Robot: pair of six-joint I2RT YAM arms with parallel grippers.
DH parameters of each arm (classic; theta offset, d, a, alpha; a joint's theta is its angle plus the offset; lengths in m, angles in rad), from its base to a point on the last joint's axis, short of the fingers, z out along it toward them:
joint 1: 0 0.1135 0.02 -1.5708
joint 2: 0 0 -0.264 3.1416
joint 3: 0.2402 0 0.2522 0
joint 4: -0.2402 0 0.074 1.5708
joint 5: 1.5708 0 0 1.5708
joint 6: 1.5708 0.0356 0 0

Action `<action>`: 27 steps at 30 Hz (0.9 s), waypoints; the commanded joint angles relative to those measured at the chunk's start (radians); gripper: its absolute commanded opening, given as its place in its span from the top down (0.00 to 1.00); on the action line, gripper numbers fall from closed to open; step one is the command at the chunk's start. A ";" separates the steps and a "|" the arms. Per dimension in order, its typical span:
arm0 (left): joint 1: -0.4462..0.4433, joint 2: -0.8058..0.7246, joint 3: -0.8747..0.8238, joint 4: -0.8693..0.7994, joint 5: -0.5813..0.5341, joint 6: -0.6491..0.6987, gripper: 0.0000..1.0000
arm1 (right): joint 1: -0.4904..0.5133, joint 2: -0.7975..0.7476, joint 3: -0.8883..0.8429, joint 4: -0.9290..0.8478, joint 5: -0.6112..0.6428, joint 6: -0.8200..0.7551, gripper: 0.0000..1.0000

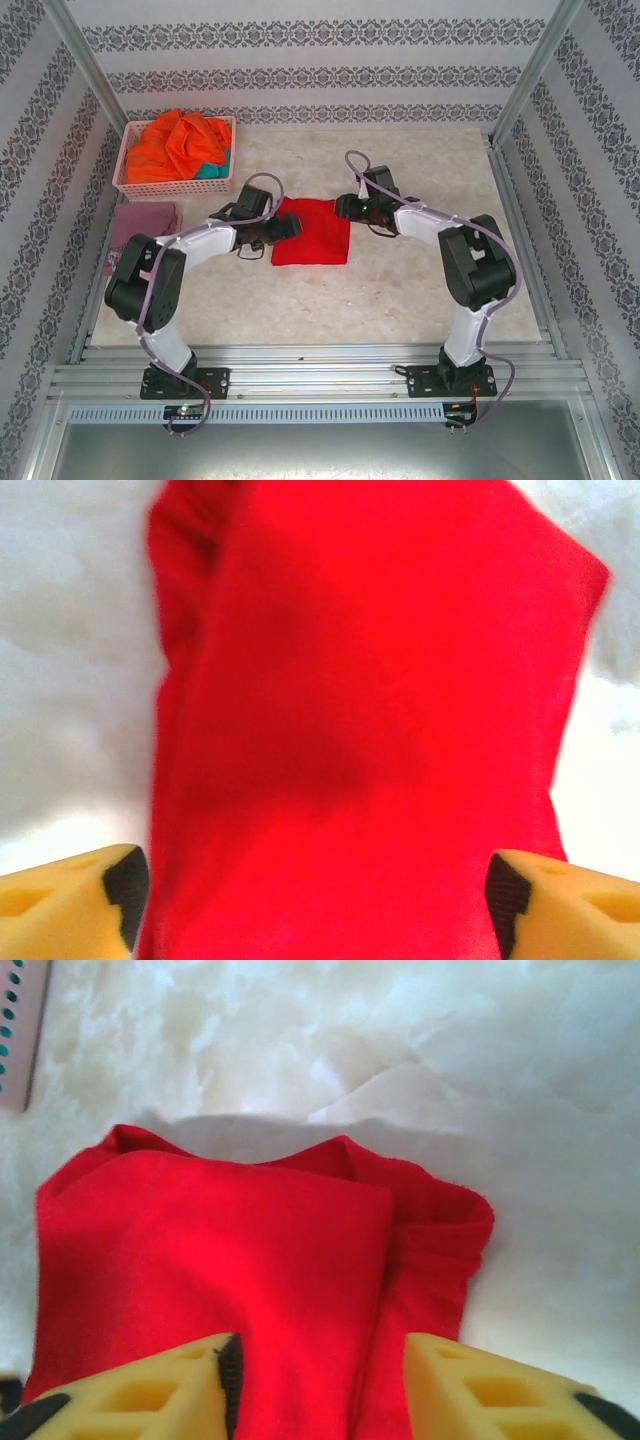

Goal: Fold and stack the t-shirts

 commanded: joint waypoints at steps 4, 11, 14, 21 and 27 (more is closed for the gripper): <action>-0.120 -0.044 0.004 -0.039 -0.045 0.028 0.22 | 0.006 0.114 0.062 0.025 -0.072 0.061 0.72; -0.124 0.076 -0.062 0.091 0.063 -0.039 0.29 | 0.000 0.127 0.069 0.036 -0.126 0.077 0.98; -0.125 0.111 -0.071 0.118 0.089 -0.051 0.30 | -0.014 0.092 0.054 0.035 -0.104 0.062 1.00; -0.125 0.117 -0.105 0.131 0.099 -0.062 0.30 | -0.053 0.084 0.080 -0.009 -0.090 0.027 1.00; -0.125 0.120 -0.112 0.112 0.087 -0.054 0.30 | -0.057 0.085 0.120 -0.097 0.050 -0.011 1.00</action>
